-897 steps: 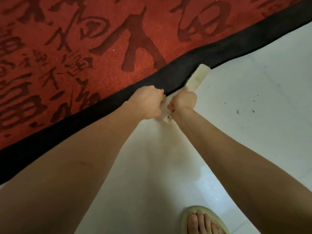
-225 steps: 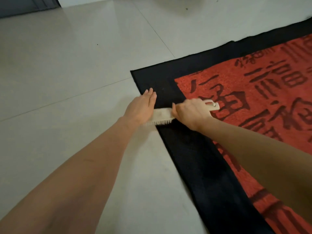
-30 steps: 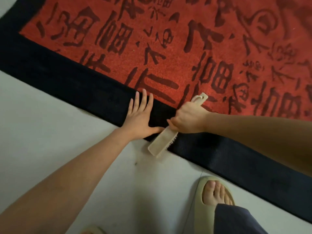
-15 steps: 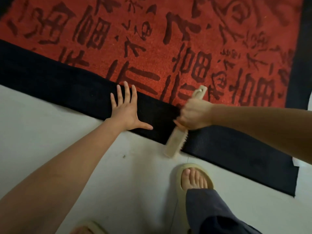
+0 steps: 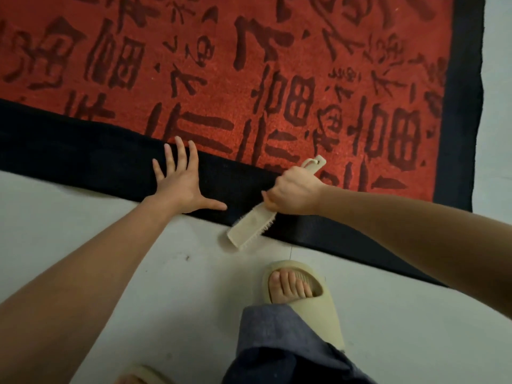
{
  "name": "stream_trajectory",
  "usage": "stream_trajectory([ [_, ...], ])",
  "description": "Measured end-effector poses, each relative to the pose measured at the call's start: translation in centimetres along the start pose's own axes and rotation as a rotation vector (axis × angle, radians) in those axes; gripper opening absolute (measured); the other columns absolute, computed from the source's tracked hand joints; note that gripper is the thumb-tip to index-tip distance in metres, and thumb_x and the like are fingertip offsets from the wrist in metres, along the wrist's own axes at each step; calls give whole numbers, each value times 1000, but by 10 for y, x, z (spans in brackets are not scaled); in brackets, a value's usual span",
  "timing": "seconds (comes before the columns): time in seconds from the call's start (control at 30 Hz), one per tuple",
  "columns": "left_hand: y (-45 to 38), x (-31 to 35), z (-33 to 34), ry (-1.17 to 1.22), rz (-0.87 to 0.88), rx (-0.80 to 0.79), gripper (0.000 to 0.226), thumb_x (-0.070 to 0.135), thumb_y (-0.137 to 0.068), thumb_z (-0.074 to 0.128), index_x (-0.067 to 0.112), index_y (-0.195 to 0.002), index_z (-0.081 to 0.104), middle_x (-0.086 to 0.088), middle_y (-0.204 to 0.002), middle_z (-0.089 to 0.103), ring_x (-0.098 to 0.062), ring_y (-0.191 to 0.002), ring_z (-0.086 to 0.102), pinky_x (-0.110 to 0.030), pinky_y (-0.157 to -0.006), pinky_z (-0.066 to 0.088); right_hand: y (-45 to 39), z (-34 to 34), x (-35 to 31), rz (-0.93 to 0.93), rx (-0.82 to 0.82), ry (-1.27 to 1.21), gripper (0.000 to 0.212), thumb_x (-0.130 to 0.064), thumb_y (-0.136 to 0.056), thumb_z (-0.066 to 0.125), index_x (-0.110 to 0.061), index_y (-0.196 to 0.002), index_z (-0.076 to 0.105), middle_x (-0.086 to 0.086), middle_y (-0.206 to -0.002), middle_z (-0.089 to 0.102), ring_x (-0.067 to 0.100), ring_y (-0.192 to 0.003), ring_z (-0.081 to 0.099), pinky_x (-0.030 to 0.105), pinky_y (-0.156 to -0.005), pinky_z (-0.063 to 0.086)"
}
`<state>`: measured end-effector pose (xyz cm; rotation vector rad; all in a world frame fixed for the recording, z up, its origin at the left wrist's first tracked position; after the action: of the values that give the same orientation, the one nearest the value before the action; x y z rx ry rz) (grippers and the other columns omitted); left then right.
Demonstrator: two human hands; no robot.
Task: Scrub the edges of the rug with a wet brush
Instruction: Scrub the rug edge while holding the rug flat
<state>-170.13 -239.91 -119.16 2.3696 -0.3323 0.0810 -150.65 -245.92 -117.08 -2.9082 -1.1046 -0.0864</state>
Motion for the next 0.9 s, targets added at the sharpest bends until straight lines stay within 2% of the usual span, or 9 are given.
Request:
stream_trajectory([
  [0.1, 1, 1, 0, -16, -22, -2, 156, 81, -52, 72, 14, -147, -32, -13, -152, -41, -35, -141, -35, -54, -115, -17, 45, 6, 12, -73, -100, -40, 54, -28, -89, 48, -14, -38, 54, -1, -34, 48, 21, -26, 44, 19, -38, 28],
  [0.17, 5, 9, -2, -20, -4, 18, 151, 73, -59, 76, 12, -149, -28, -16, -152, -39, -36, -141, -34, -51, -116, -16, 36, -3, 13, -70, -122, -13, 52, -27, -87, 49, -13, -38, 52, 1, -35, 49, 22, -27, 45, 19, -39, 30],
  [0.27, 6, 45, 6, 100, 235, 31, 120, 47, -82, 73, 14, -154, -16, -11, -156, -35, -32, -142, -33, -49, -120, -11, 3, -7, 6, 44, 38, -46, 48, -26, -80, 52, -13, -33, 50, 4, -32, 45, 23, -24, 41, 18, -39, 29],
  [0.37, 12, 67, 29, 158, 324, 11, 100, 53, -92, 55, 22, -154, -16, -4, -155, -36, -25, -142, -34, -41, -118, -15, 17, 2, 2, 70, 74, -96, 55, -27, -86, 40, -12, -34, 49, 4, -32, 45, 23, -24, 41, 19, -39, 27],
  [0.57, 17, 69, 37, -35, 227, -2, 119, 73, -81, 54, 18, -151, -25, -9, -151, -42, -31, -141, -35, -44, -118, -16, 108, 4, 43, 14, -93, -38, 58, -29, -91, 32, -13, -39, 53, 4, -35, 49, 24, -28, 45, 21, -40, 30],
  [0.67, 18, 107, 36, -41, 249, 47, 121, 70, -81, 57, 8, -152, -19, -16, -154, -36, -37, -143, -31, -46, -117, -14, 89, 3, 39, 3, -36, -38, 57, -29, -91, 32, -12, -42, 56, 6, -38, 52, 25, -30, 48, 24, -39, 38],
  [0.77, 13, 141, 43, -32, 357, 42, 115, 62, -85, 59, 17, -153, -21, -9, -154, -39, -32, -142, -33, -46, -118, -14, 77, 8, 30, -13, 1, -74, 57, -28, -92, 32, -12, -42, 53, 5, -37, 50, 25, -30, 45, 23, -39, 35],
  [0.83, 9, 142, 48, -63, 329, -9, 120, 66, -83, 60, 20, -151, -27, -7, -151, -44, -33, -141, -36, -47, -118, -14, 106, 14, 33, 33, -33, -81, 56, -27, -92, 34, -12, -41, 51, 5, -36, 48, 24, -29, 44, 21, -40, 29],
  [0.9, 9, 143, 50, -103, 283, -57, 125, 66, -81, 63, 19, -149, -30, -9, -149, -46, -35, -140, -36, -48, -118, -13, 146, 16, 39, 45, -86, -113, 55, -27, -92, 34, -12, -42, 51, 5, -37, 49, 25, -29, 45, 23, -38, 34],
])
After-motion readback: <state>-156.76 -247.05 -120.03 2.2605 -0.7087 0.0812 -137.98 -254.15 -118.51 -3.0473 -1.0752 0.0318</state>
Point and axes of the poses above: each hand's wrist, its own y-axis away from the middle knuckle, its own z-axis out of the palm, x = y × z, the point moved 5 cm from there along -y, towards the middle knuckle
